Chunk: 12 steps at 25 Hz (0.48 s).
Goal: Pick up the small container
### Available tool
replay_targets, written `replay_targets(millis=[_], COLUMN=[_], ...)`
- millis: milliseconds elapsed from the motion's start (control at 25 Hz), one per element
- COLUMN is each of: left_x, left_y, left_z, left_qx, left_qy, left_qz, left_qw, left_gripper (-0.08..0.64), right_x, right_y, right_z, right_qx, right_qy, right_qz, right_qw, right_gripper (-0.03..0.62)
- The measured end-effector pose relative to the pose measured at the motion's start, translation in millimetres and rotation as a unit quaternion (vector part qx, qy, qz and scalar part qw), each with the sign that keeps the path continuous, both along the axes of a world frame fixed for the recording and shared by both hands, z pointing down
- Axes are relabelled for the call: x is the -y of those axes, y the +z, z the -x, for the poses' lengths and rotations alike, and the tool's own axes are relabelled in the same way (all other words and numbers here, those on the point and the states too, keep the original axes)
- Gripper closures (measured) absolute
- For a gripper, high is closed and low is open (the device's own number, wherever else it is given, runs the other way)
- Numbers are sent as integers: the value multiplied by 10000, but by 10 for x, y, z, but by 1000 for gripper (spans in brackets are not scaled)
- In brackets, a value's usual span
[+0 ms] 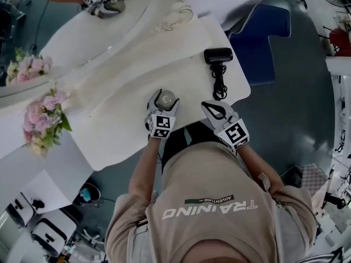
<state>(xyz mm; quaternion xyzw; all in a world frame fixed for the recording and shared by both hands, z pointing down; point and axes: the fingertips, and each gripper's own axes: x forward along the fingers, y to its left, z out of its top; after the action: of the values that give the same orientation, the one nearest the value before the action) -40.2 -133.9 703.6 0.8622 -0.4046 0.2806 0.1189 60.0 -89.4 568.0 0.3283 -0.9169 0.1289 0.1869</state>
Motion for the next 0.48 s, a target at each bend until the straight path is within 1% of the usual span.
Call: replay_targets(millis=[120,280,480], left_x=[24,71,99], left_y=[4,22,0], left_z=[-12,-38,-57], left_qx=[64,194,177], left_qy=[-31,64,146], left_qz=[-9,-15,-135], left_qw=[10000,9998,9996], left_gripper=[192,206,204], right_x=[-31,-68,-85], right_y=[23,79,131], right_z=[-12,-42,-77], right_qx=[12,11,-9], right_qy=[32,104,118], right_qz=[77,216,275], right_qw=[10000,9997,9996], right_gripper=[589,589,589])
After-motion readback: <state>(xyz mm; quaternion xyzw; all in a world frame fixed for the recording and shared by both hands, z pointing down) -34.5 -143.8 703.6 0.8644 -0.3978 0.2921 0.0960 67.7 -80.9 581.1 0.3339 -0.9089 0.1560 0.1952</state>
